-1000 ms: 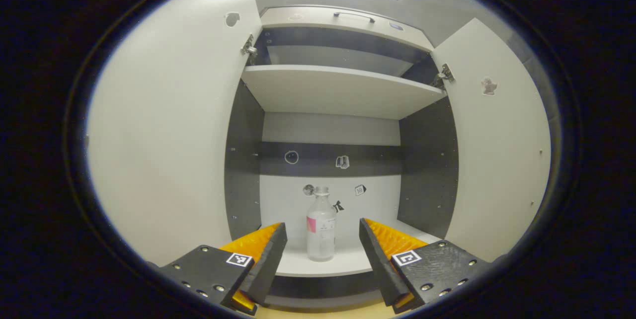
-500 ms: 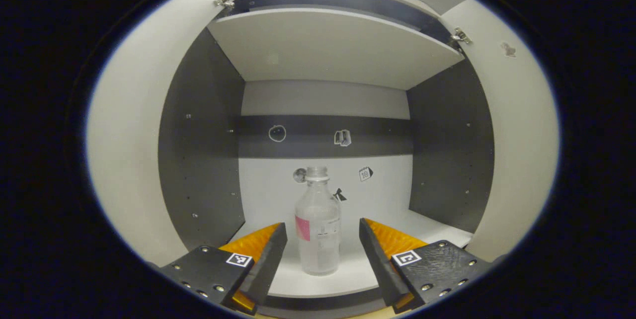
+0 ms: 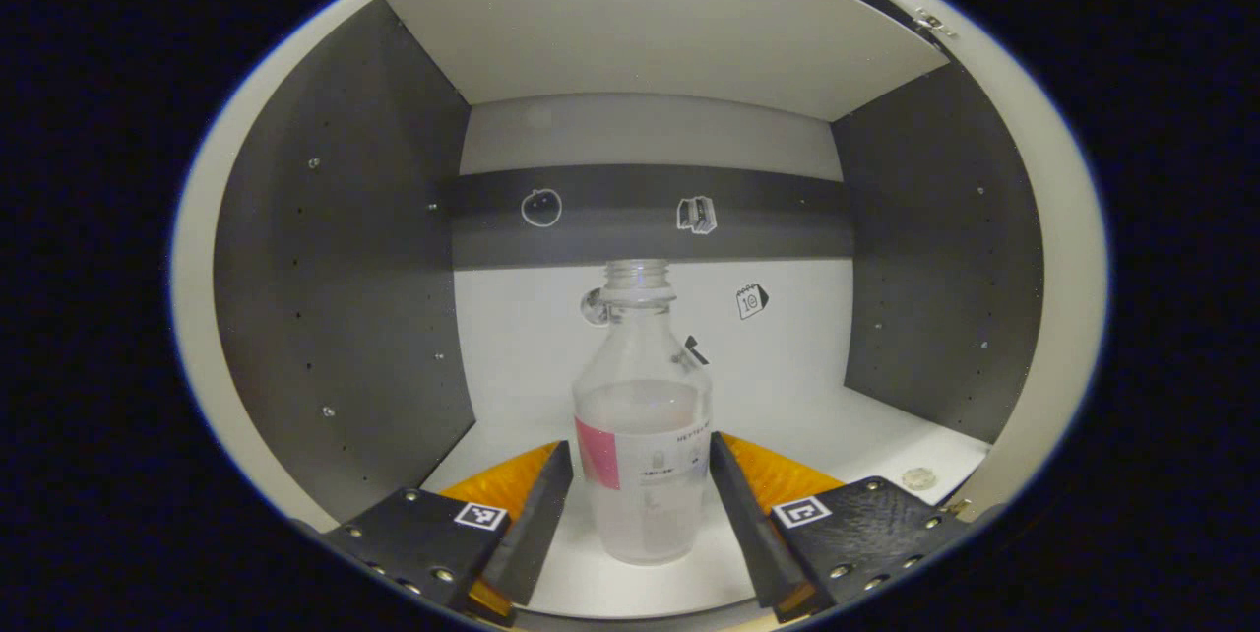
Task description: Grasp the bottle in the cabinet with the left hand and place it on the coaster, then close the right door with the right hand and the left door with the left hand.
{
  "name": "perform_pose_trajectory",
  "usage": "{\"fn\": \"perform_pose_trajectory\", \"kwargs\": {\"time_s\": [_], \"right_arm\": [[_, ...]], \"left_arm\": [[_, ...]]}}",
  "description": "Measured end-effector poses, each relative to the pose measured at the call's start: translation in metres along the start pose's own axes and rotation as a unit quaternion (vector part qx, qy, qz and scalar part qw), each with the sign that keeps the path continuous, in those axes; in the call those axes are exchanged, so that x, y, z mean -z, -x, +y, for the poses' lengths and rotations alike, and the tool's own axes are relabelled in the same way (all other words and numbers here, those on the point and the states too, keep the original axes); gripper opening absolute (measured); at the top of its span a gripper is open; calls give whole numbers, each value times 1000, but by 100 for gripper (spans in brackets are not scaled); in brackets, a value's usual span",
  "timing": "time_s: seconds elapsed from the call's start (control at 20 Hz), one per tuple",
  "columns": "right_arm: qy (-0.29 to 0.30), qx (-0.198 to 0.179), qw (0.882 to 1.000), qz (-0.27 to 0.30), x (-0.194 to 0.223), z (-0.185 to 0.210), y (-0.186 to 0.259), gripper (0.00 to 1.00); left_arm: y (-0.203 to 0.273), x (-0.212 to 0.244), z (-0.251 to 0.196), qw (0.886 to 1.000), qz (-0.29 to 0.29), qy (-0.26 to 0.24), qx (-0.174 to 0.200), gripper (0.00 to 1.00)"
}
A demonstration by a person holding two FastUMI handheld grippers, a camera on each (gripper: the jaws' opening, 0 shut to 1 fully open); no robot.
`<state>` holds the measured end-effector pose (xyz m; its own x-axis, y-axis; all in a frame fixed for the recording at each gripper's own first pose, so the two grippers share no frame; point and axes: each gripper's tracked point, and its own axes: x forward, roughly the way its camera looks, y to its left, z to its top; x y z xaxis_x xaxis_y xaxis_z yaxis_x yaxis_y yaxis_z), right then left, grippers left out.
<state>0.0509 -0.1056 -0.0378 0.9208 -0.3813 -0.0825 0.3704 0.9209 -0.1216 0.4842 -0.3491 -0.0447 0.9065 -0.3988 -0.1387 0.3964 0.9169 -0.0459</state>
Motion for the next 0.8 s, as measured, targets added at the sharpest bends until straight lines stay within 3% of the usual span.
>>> {"fn": "perform_pose_trajectory", "kwargs": {"time_s": [0.1,0.15,0.25,0.45,0.5,0.55,0.65,0.75,0.8], "right_arm": [[1,-5,1000,-2,0,2,2,92],[1,-9,1000,-4,0,2,2,97],[1,-15,1000,-5,0,5,5,93],[-1,-33,999,-4,3,9,8,93],[-4,-39,999,-4,3,10,9,98],[-6,-44,999,-5,3,10,10,93],[-13,-55,998,-5,4,11,14,93],[-16,-67,998,-5,5,12,18,98],[-16,-73,997,-5,6,12,19,93]], "left_arm": [[1,1,-1,1000,2,0,5,78],[2,0,-2,1000,3,1,10,71],[9,-3,-1,1000,3,4,10,71],[45,-26,0,999,-33,7,12,71],[54,-29,-1,999,-38,7,12,71],[63,-33,-1,999,-42,9,13,71],[86,-38,-5,998,-54,8,13,71],[110,-42,-8,998,-69,1,11,71],[118,-40,-12,997,-75,0,13,71]]}}
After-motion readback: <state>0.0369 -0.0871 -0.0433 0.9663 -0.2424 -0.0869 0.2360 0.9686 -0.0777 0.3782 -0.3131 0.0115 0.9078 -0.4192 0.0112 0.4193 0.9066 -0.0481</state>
